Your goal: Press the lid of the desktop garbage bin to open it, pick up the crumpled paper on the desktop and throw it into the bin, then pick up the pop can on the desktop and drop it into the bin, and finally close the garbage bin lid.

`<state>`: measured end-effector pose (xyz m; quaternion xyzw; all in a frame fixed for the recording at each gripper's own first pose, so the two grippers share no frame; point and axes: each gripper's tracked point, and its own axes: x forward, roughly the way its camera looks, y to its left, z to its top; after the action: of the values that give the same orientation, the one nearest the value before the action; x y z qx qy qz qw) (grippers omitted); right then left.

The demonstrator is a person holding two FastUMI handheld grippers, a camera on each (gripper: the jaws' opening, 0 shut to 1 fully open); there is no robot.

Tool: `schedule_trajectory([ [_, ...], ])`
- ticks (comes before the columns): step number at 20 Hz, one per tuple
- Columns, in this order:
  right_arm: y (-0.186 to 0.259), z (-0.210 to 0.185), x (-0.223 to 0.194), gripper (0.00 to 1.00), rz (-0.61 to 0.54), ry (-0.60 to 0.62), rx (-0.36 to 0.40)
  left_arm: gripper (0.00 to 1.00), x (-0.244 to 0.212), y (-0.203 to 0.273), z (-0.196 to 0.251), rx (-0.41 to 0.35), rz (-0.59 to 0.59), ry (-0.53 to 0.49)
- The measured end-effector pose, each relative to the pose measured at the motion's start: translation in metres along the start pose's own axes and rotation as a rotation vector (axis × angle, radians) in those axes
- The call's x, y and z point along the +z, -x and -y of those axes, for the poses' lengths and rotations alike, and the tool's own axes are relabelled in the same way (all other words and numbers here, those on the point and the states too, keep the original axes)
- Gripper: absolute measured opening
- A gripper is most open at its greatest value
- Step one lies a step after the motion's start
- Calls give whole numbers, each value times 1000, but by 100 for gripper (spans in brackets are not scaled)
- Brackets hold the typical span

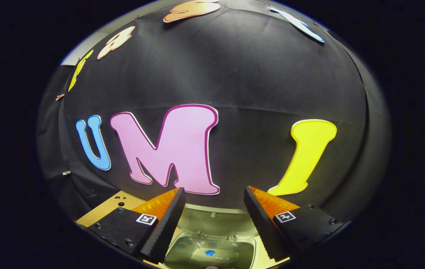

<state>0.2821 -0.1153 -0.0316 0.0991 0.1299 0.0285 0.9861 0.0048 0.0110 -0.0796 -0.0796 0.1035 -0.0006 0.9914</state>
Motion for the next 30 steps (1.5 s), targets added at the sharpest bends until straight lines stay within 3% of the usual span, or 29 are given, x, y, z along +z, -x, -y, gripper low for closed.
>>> schedule_trajectory([
  [9, 49, -12, -35, 99, -64, -15, 41, 95, 0, 0, 9, -48, -3, -11],
  [14, 70, -16, -70, 99, -127, 56, 50, 95, 0, -3, 13, -76, -7, -13],
  [30, 90, -24, -189, 97, -333, 52, 56, 95, -6, -8, 20, -101, -24, -21],
])
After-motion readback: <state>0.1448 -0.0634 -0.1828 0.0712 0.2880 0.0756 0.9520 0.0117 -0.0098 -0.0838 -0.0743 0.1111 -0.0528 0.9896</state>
